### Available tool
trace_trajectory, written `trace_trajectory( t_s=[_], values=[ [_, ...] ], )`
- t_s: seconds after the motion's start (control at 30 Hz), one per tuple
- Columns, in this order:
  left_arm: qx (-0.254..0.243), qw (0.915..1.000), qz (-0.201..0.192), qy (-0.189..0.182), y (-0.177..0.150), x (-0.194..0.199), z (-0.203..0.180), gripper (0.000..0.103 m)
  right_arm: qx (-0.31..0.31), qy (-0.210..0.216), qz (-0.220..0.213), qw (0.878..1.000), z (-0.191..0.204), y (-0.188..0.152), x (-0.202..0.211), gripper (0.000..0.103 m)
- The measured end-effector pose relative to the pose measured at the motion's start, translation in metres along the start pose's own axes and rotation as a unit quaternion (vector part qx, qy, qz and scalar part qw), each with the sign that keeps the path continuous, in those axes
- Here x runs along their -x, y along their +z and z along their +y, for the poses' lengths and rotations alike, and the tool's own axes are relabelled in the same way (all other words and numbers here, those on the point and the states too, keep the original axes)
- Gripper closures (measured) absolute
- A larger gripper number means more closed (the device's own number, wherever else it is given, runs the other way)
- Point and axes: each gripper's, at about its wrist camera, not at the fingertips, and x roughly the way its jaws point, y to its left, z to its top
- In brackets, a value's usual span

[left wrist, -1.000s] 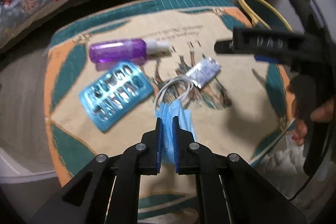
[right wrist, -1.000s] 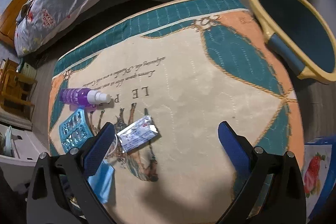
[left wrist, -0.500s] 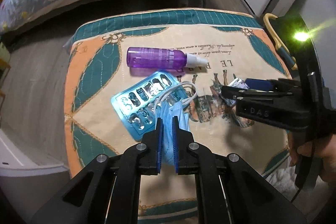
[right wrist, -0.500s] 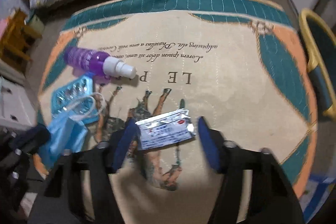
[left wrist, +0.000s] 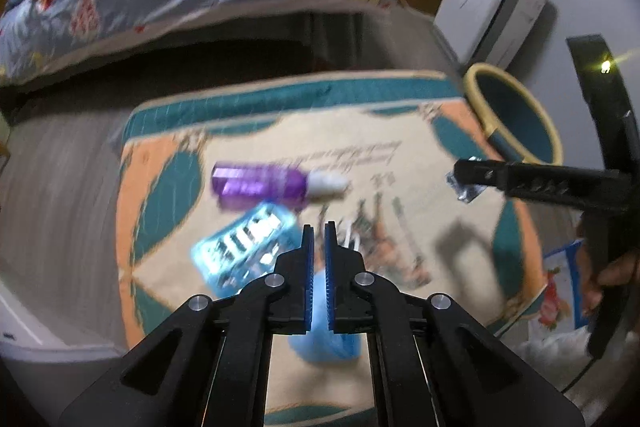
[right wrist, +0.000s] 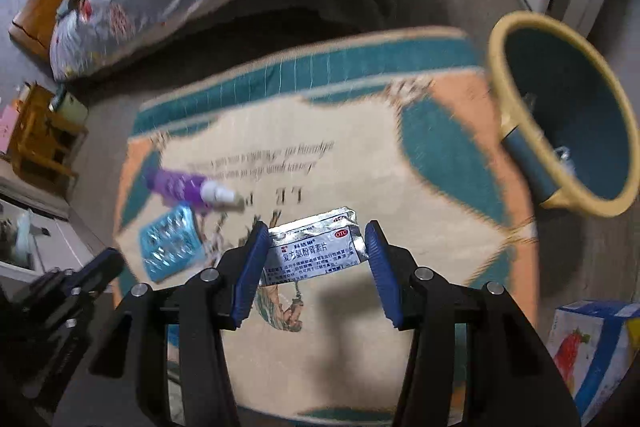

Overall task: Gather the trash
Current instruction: 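Grasp the blue mask with the left tool while the right grasps the foil packet, then carry mask and foil packet over the bin and open both tools to drop them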

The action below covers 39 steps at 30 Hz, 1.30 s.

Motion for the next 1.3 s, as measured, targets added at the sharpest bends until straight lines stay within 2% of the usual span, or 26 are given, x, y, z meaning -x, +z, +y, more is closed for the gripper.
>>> trace_trajectory(
  t_s=[0.13,0.2,0.23,0.27,0.33,0.47,0.57,0.6,0.63,0.73,1.0,1.17,1.3],
  values=[
    [-0.006,0.9997,0.017,-0.013,0.001,-0.007,-0.013,0.097,0.048,-0.026,-0.024,0.998,-0.003,0.014,0.036,0.053],
    [-0.018,0.9989,0.043,-0.011,-0.006,-0.019,-0.021,0.09,0.057,-0.031,-0.037,0.997,-0.013,0.013,0.047,0.053],
    [-0.025,0.9982,0.053,-0.007,-0.011,-0.024,-0.023,0.079,0.056,-0.028,-0.04,0.997,-0.018,0.012,0.049,0.053],
    [-0.034,0.9972,0.067,0.001,-0.016,-0.031,-0.026,0.062,0.045,-0.015,-0.039,0.998,-0.026,0.011,0.049,0.053],
    [-0.038,0.9959,0.082,0.004,-0.024,-0.04,-0.027,0.045,0.004,0.024,-0.027,0.999,-0.04,0.013,0.045,0.053],
    [-0.032,0.9914,0.127,0.009,-0.037,-0.064,-0.023,0.044,0.009,0.036,-0.048,0.998,-0.041,0.021,0.051,0.053],
    [-0.042,0.984,0.172,0.018,-0.048,-0.083,-0.023,0.046,-0.002,0.055,-0.046,0.997,-0.045,0.025,0.052,0.053],
    [-0.047,0.9825,0.179,0.022,-0.05,-0.086,-0.024,0.052,-0.001,0.055,-0.047,0.997,-0.046,0.026,0.052,0.053],
    [-0.057,0.9811,0.183,0.027,-0.051,-0.088,-0.026,0.069,0.003,0.051,-0.048,0.997,-0.046,0.027,0.052,0.053],
    [-0.074,0.984,0.16,0.025,-0.044,-0.081,-0.033,0.077,0.002,0.05,-0.053,0.997,-0.051,0.029,0.054,0.053],
    [-0.088,0.9943,0.06,-0.007,0.001,-0.036,-0.067,0.078,-0.016,0.039,-0.07,0.997,-0.077,0.035,0.061,0.053],
    [-0.093,0.9948,0.014,-0.038,0.032,-0.013,-0.105,0.078,-0.038,0.026,-0.08,0.996,-0.103,0.038,0.065,0.053],
    [-0.126,0.9912,-0.005,-0.041,0.044,-0.009,-0.137,0.078,-0.041,0.009,-0.086,0.995,-0.121,0.038,0.067,0.053]
  ],
)
